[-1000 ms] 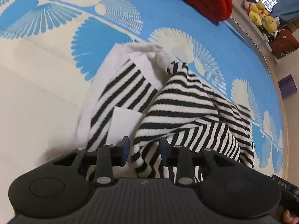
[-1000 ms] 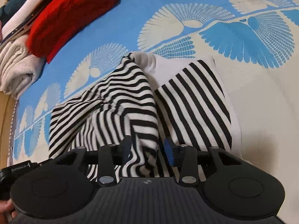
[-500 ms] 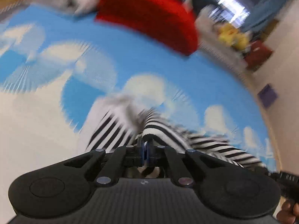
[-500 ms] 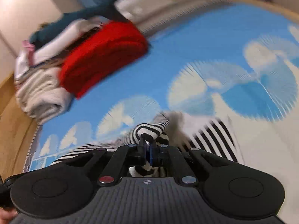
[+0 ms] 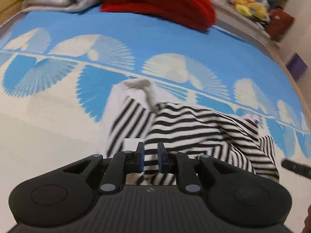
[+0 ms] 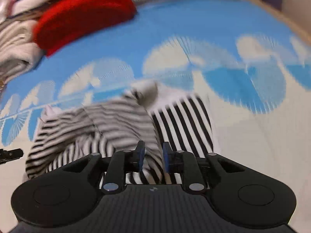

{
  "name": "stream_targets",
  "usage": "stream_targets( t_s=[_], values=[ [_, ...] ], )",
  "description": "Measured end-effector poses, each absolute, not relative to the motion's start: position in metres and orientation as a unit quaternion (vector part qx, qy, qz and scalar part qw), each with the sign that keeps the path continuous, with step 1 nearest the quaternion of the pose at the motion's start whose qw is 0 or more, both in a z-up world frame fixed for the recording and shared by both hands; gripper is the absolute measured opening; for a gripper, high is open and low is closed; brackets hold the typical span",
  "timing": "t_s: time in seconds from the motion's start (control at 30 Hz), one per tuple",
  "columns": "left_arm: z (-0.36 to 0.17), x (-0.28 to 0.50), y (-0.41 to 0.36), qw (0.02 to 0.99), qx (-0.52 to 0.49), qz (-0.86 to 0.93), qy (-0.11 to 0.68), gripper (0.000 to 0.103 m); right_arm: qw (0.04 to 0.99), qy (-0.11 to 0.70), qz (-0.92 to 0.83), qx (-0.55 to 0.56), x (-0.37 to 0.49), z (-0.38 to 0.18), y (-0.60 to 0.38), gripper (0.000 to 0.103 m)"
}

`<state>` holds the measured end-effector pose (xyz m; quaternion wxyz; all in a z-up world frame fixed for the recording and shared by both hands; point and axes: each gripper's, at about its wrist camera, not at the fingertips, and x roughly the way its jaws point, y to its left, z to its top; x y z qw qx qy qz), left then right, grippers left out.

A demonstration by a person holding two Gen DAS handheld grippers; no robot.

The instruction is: Fold small clothes

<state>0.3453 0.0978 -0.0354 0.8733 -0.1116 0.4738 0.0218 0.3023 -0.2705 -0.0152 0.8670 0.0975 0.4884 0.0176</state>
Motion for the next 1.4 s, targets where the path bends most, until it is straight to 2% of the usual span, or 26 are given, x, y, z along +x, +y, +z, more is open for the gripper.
stream_targets(
  t_s=[0.1, 0.17, 0.2, 0.27, 0.33, 0.43, 0.57, 0.67, 0.73, 0.83, 0.97, 1.1, 1.23, 1.33, 1.4],
  values=[
    [-0.05, 0.347, 0.091, 0.855, -0.128, -0.006, 0.502, 0.015, 0.856, 0.497, 0.069, 0.127, 0.302, -0.019, -0.269, 0.024],
    [-0.069, 0.351, 0.09, 0.828, -0.116, 0.003, 0.549, 0.015, 0.825, 0.538, 0.098, 0.143, 0.302, -0.033, -0.265, 0.032],
    [-0.079, 0.353, 0.09, 0.815, -0.098, 0.02, 0.57, 0.014, 0.803, 0.571, 0.094, 0.142, 0.303, -0.046, -0.263, 0.033],
    [-0.093, 0.353, 0.093, 0.803, -0.076, 0.038, 0.59, 0.004, 0.779, 0.612, 0.063, 0.119, 0.301, -0.067, -0.263, 0.032],
    [-0.084, 0.353, 0.092, 0.814, -0.078, 0.035, 0.575, 0.004, 0.773, 0.621, 0.06, 0.12, 0.302, -0.074, -0.266, 0.032],
    [-0.065, 0.35, 0.084, 0.838, -0.076, 0.004, 0.541, 0.011, 0.792, 0.595, 0.067, 0.117, 0.301, -0.06, -0.265, 0.032],
    [-0.1, 0.348, 0.088, 0.794, -0.078, 0.01, 0.603, 0.011, 0.786, 0.607, 0.071, 0.09, 0.295, -0.069, -0.263, 0.032],
    [-0.062, 0.326, 0.098, 0.825, -0.112, 0.005, 0.554, 0.012, 0.798, 0.581, 0.053, 0.153, 0.284, -0.047, -0.285, 0.03],
    [-0.027, 0.302, 0.099, 0.857, -0.1, -0.018, 0.506, 0.018, 0.831, 0.528, 0.055, 0.168, 0.266, -0.01, -0.3, 0.03],
    [0.007, 0.263, 0.104, 0.875, -0.097, -0.036, 0.474, 0.018, 0.87, 0.455, 0.05, 0.18, 0.228, 0.044, -0.33, 0.03],
    [0.029, 0.191, 0.121, 0.886, -0.102, -0.054, 0.449, 0.018, 0.891, 0.413, 0.059, 0.182, 0.169, 0.076, -0.363, 0.031],
    [0.018, 0.131, 0.14, 0.879, -0.128, -0.039, 0.458, 0.018, 0.879, 0.437, 0.038, 0.188, 0.112, 0.06, -0.385, 0.031],
    [0.006, 0.111, 0.156, 0.877, -0.168, -0.032, 0.449, 0.018, 0.865, 0.458, 0.022, 0.204, 0.068, 0.039, -0.384, 0.032],
    [-0.013, 0.107, 0.163, 0.858, -0.178, -0.012, 0.482, 0.018, 0.862, 0.467, 0.03, 0.195, 0.052, 0.026, -0.375, 0.032],
    [-0.017, 0.108, 0.166, 0.852, -0.174, -0.005, 0.494, 0.022, 0.861, 0.476, 0.034, 0.177, 0.046, 0.016, -0.372, 0.032]
  ],
)
